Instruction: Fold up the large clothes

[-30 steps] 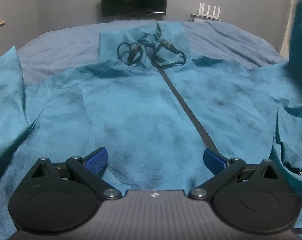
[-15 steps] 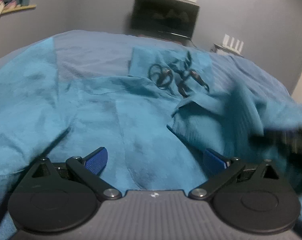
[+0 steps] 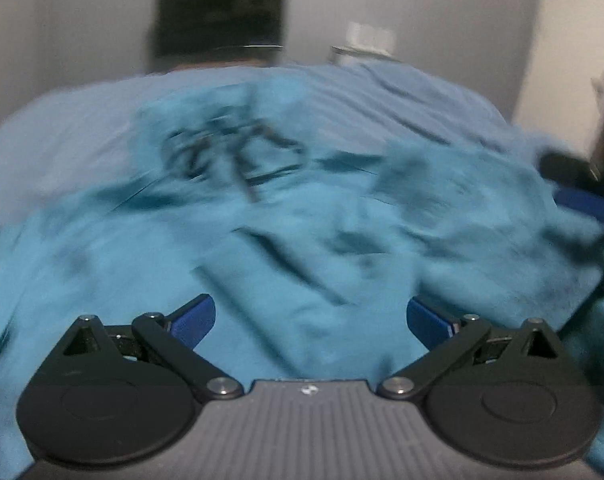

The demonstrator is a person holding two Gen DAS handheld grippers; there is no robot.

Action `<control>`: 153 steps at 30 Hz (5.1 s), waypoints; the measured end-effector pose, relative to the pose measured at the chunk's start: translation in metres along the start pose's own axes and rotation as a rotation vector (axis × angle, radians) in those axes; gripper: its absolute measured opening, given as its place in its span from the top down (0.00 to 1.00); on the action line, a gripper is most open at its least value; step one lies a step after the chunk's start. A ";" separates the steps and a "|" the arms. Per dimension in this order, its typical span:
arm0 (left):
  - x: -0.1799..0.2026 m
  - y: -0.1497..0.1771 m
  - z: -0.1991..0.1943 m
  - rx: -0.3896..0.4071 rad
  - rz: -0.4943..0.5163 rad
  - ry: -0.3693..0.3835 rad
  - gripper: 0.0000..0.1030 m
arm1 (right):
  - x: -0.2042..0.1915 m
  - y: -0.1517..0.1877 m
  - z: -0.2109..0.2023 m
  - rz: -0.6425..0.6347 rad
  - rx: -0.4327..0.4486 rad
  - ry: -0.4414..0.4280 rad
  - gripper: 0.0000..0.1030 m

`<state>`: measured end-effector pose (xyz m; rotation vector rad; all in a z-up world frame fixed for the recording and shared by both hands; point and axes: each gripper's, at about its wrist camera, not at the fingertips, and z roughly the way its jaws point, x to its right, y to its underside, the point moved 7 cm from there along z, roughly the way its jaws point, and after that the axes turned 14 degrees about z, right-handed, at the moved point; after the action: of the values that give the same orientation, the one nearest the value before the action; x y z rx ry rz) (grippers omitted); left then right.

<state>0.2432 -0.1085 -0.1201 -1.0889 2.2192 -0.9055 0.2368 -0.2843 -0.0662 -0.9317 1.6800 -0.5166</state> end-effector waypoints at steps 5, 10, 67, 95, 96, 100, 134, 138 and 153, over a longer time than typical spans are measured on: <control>0.060 -0.008 0.047 -0.136 0.292 -0.077 0.37 | 0.021 0.004 -0.004 -0.033 0.007 0.039 0.27; 0.030 -0.002 0.042 -0.141 0.204 -0.165 0.93 | 0.031 0.007 -0.007 -0.043 -0.008 0.037 0.27; -0.088 0.042 -0.034 -0.098 -0.114 -0.328 0.25 | 0.075 0.032 0.053 -0.271 -0.242 0.343 0.18; -0.459 0.200 -0.243 -0.133 -0.675 -0.877 0.08 | 0.010 0.020 0.020 -0.248 -0.083 0.148 0.01; -0.463 0.201 -0.239 -0.140 -0.658 -0.880 0.09 | 0.011 0.020 0.021 -0.215 -0.097 0.116 0.01; -0.475 0.201 -0.225 -0.214 -0.582 -0.922 0.60 | 0.015 0.020 0.027 -0.137 -0.111 0.075 0.01; 0.011 -0.282 -0.154 0.478 0.074 -0.127 1.00 | 0.036 0.017 0.015 -0.065 -0.088 0.086 0.01; 0.074 -0.293 -0.070 0.384 0.043 -0.029 1.00 | 0.058 0.010 0.016 -0.024 -0.060 0.132 0.01; -0.001 -0.177 -0.043 0.164 -0.016 0.003 0.38 | 0.075 0.006 0.013 0.065 -0.122 0.039 0.01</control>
<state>0.3002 -0.1739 0.0397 -1.0305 2.0996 -1.0763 0.2398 -0.3383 -0.1194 -0.9562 1.7869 -0.3944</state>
